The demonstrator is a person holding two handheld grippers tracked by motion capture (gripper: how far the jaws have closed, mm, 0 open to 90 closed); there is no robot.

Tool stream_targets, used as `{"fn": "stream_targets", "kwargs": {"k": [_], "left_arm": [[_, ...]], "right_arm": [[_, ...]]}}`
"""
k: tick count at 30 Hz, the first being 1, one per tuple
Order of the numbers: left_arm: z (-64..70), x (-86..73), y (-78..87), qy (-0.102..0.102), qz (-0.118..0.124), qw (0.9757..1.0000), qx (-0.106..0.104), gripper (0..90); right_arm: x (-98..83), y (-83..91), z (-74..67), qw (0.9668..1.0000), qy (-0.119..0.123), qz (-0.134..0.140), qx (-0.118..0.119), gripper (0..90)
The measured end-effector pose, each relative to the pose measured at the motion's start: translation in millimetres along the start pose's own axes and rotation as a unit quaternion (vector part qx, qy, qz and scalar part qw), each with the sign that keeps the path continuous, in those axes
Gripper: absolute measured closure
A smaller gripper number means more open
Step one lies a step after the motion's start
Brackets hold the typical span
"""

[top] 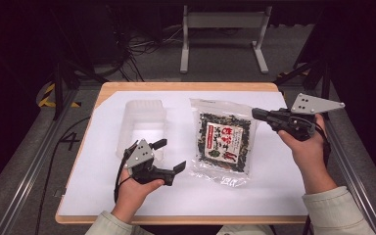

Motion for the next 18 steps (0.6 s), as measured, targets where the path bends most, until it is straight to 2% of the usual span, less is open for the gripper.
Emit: {"fn": "stream_targets", "kwargs": {"k": [5,11,15,18], "left_arm": [[-1.9,3.9,-7.9,-0.014,-0.006,0.9999,0.001,7.3],[-5.5,10.6,-13.2,-0.010,0.013,0.9997,-0.017,11.9],[-9.2,14.3,-17.1,0.000,0.021,0.9990,-0.040,14.2],[-12.1,15.3,-21.1,-0.007,0.018,0.9989,-0.042,14.3]], "right_arm": [[11.6,3.4,-8.5,0.9997,0.019,0.012,0.003,90.0],[21.3,7.0,-14.6,0.9993,0.030,0.021,0.007,90.0],[29.4,9.8,-18.6,0.9988,0.038,0.029,0.010,90.0],[35.8,11.2,-21.3,0.9982,0.047,0.036,0.012,90.0]]}}
Point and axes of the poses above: each handheld gripper's, and its own axes: y roughly backward along the jaws, x roughly out of its top, z roughly to its right, the point moved 6 cm from there along -y, roughly forward along the jaws, and after that the axes turned 1 degree about -x, right-handed, at the moved point
